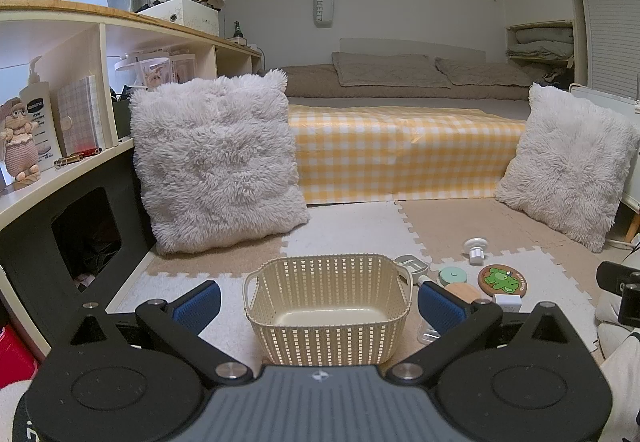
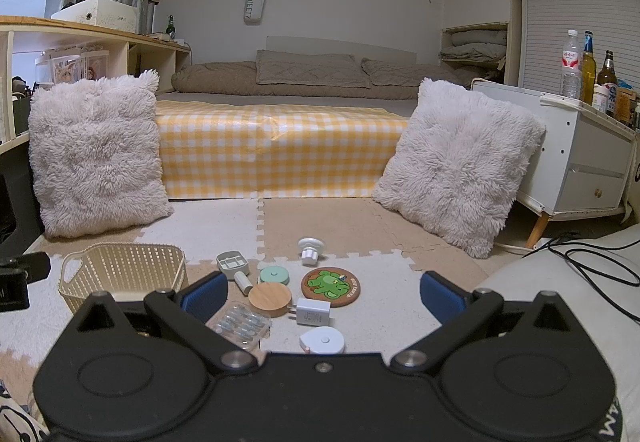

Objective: Organize rigid objects

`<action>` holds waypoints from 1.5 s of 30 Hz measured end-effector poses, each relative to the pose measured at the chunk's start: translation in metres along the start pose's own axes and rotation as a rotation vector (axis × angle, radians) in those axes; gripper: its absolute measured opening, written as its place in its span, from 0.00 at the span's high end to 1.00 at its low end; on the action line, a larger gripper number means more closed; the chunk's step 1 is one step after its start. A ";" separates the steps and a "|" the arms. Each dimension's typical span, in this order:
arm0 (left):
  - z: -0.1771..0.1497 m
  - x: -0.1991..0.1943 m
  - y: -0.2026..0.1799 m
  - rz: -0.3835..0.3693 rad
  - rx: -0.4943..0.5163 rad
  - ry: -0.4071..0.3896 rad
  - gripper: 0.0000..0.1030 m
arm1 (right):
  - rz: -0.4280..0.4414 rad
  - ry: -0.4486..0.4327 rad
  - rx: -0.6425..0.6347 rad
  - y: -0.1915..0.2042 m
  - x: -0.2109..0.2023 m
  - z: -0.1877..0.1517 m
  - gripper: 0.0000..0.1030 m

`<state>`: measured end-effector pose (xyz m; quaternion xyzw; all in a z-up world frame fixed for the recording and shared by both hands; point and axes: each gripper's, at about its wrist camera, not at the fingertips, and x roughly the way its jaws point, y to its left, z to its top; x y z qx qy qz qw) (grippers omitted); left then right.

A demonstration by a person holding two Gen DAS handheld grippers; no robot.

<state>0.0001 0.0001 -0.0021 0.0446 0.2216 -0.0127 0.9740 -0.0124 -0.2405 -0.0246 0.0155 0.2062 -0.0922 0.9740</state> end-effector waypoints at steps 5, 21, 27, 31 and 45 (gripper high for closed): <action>0.000 0.000 0.000 -0.002 -0.001 0.000 0.00 | 0.001 0.000 0.000 0.000 0.000 0.000 0.00; 0.009 0.002 -0.001 0.008 -0.011 -0.003 0.00 | 0.035 0.021 0.092 -0.013 0.007 0.014 0.00; 0.028 0.012 0.006 -0.028 -0.014 -0.021 0.00 | 0.032 -0.023 0.071 -0.018 0.026 0.039 0.00; 0.043 0.026 0.014 -0.016 -0.021 -0.034 0.00 | 0.058 -0.066 0.030 -0.020 0.045 0.061 0.00; 0.109 0.121 0.047 0.057 -0.024 0.013 0.00 | 0.048 0.053 0.000 -0.041 0.162 0.097 0.00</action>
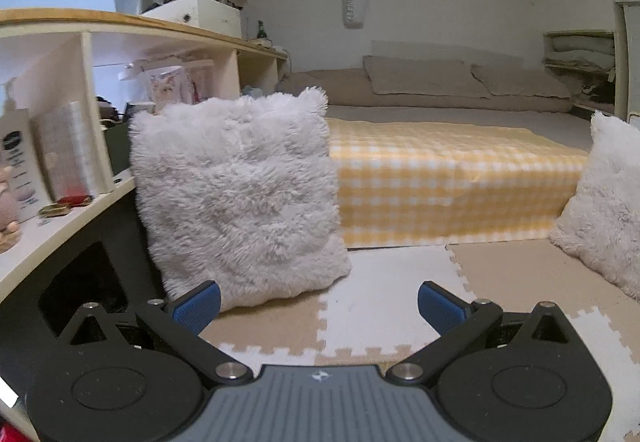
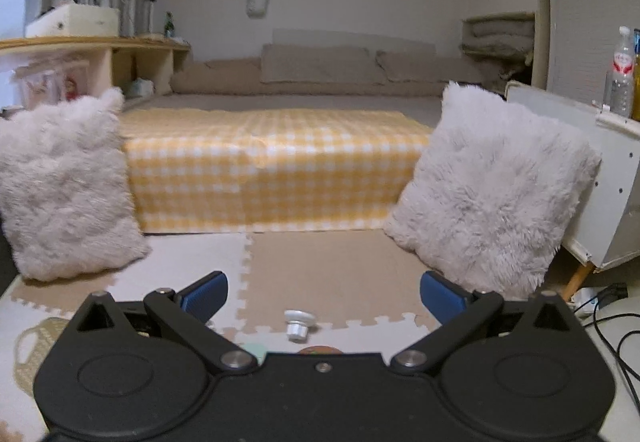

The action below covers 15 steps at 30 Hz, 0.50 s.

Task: Organize rigid objects
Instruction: 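Lower the right tool toward the elephant coaster while the left tool moves to the basket rim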

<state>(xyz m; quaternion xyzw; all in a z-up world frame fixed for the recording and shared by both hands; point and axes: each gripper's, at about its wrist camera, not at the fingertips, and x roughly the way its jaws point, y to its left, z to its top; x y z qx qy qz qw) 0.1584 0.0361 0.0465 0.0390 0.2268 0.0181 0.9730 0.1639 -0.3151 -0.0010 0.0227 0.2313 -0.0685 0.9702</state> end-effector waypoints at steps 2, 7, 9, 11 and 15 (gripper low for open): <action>0.003 0.012 0.002 -0.015 0.009 0.011 0.00 | -0.018 0.028 0.003 -0.004 0.019 0.001 0.00; -0.003 0.043 0.013 -0.021 0.007 0.084 0.04 | 0.008 0.133 0.059 -0.020 0.074 -0.008 0.00; -0.011 0.054 0.020 -0.019 -0.006 0.123 0.08 | 0.000 0.176 0.086 -0.023 0.092 -0.014 0.00; -0.020 0.067 0.027 -0.019 -0.022 0.193 0.15 | 0.015 0.235 0.106 -0.027 0.113 -0.021 0.00; -0.033 0.087 0.036 -0.005 -0.024 0.301 0.27 | 0.043 0.309 0.147 -0.030 0.146 -0.036 0.00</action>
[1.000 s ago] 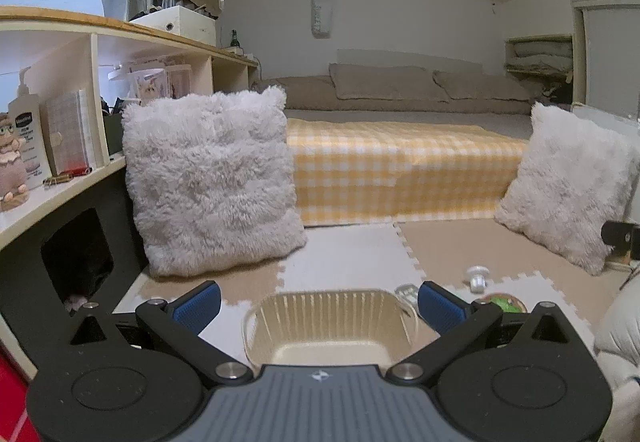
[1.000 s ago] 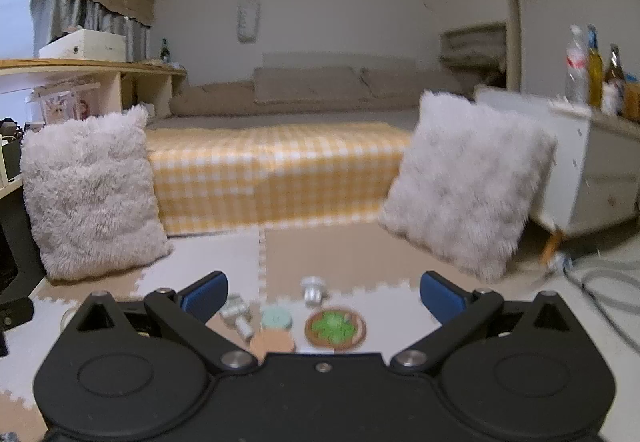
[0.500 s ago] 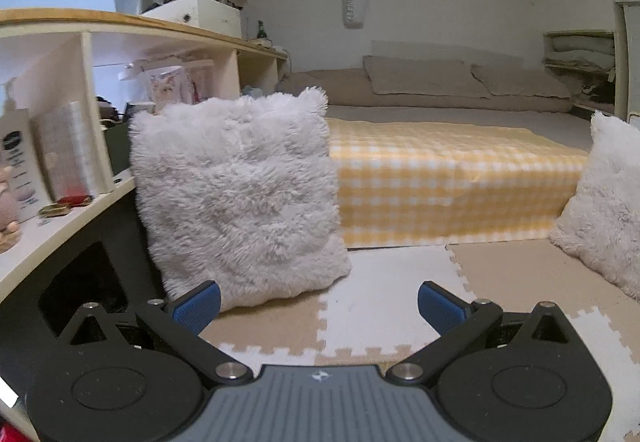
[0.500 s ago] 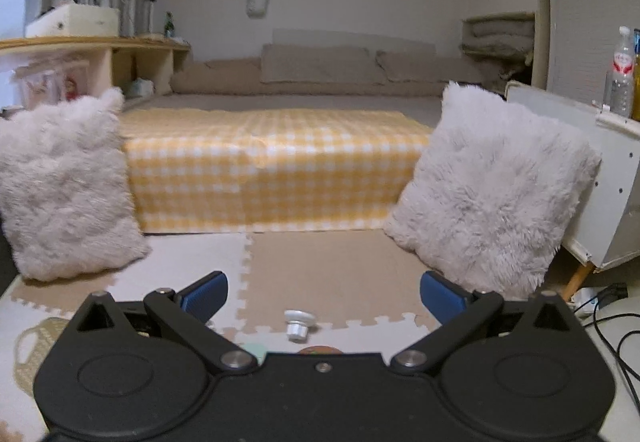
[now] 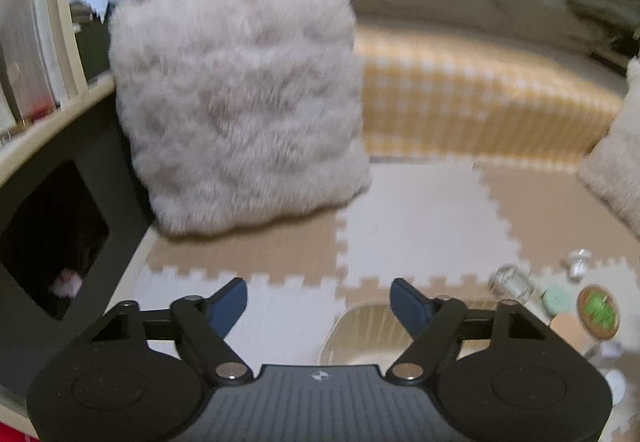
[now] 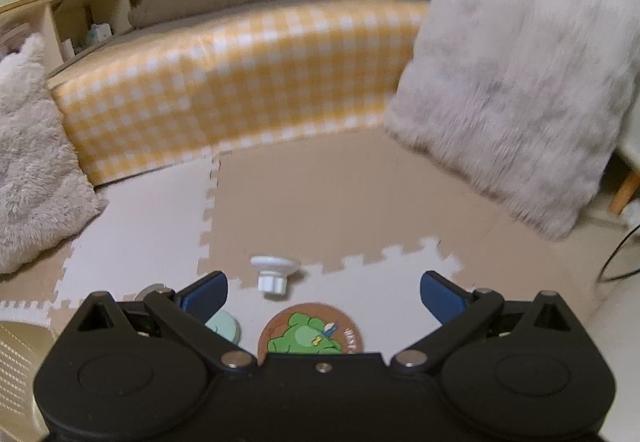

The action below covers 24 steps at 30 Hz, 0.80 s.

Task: Organize rigid objects
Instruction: 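Lower the right tool toward the elephant coaster while the left tool moves to the basket rim, then close the right gripper on the elephant coaster and lift it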

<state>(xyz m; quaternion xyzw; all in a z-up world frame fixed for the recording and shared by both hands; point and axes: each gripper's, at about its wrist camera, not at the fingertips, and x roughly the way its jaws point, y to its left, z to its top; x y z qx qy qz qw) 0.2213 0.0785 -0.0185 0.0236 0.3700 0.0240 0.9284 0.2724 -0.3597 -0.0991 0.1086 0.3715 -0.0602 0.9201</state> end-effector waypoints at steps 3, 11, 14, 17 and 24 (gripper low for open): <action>-0.006 0.013 0.004 -0.002 -0.003 0.062 0.41 | -0.007 0.055 -0.031 0.003 0.022 -0.005 0.00; -0.017 0.041 0.011 -0.079 -0.030 0.219 0.79 | 0.018 0.230 -0.123 0.009 0.073 -0.022 0.00; -0.020 0.048 0.009 -0.088 -0.024 0.252 0.82 | 0.017 0.267 -0.126 0.013 0.087 -0.027 0.00; -0.022 0.055 0.010 -0.088 -0.029 0.276 0.86 | 0.006 0.286 -0.157 0.019 0.096 -0.031 0.00; -0.024 0.065 0.009 -0.087 -0.022 0.322 0.87 | -0.026 0.326 -0.196 0.024 0.112 -0.038 0.00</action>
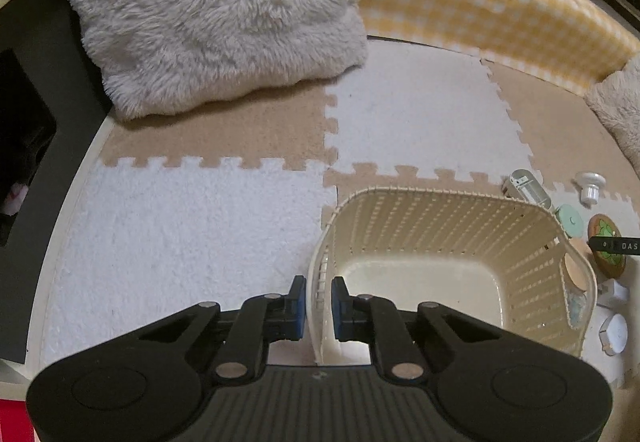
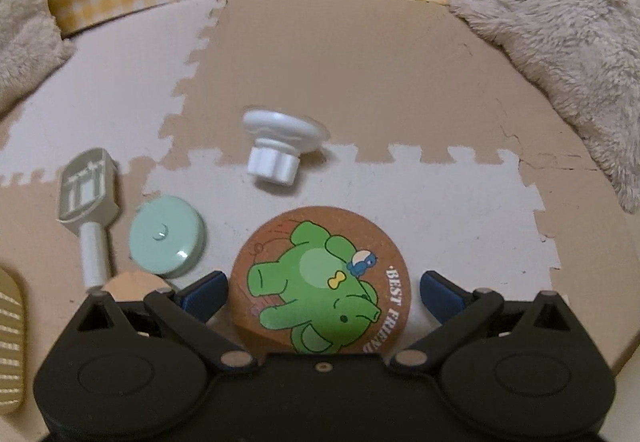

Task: Organize rigid objects
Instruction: 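Close the right gripper on the elephant coaster and lift it, then carry the coaster over the basket and release it inside with the right gripper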

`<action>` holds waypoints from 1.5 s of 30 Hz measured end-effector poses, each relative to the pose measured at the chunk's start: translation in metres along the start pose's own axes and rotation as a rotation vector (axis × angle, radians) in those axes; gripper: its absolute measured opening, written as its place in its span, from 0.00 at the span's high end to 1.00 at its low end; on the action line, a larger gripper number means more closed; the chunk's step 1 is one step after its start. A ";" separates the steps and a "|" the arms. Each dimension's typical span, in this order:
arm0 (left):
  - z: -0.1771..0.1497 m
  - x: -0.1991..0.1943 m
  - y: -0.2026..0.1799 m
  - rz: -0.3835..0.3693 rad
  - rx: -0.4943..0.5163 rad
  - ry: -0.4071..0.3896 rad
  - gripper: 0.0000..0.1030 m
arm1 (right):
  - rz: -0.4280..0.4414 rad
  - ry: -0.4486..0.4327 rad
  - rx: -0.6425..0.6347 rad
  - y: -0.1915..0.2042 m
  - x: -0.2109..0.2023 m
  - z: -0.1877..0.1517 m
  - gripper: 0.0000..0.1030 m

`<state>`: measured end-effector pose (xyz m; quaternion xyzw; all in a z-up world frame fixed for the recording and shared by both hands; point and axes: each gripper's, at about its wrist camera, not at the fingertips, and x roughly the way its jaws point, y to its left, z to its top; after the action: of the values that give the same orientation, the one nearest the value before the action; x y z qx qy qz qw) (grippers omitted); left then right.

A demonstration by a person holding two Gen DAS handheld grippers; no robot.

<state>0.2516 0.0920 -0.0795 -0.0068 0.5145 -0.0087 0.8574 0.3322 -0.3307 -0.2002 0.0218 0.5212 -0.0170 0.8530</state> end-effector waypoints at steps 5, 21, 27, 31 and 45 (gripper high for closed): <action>0.001 0.000 0.005 -0.012 -0.021 -0.006 0.93 | 0.012 0.016 0.031 -0.002 0.005 0.004 0.02; 0.001 0.000 0.008 -0.030 -0.046 -0.009 0.94 | 0.107 -0.204 0.080 0.014 -0.072 0.014 0.03; 0.000 0.000 0.009 -0.035 -0.053 -0.008 0.94 | 0.311 -0.314 -0.010 0.064 -0.131 0.003 0.03; 0.000 0.000 0.009 -0.036 -0.056 -0.008 0.94 | 0.409 -0.334 -0.096 0.104 -0.154 -0.004 0.02; 0.000 0.000 0.016 -0.072 -0.111 0.004 0.94 | 0.491 -0.133 -0.393 0.238 -0.129 -0.037 0.03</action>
<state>0.2524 0.1081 -0.0799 -0.0729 0.5151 -0.0109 0.8539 0.2527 -0.0902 -0.0976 -0.0193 0.4368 0.2888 0.8517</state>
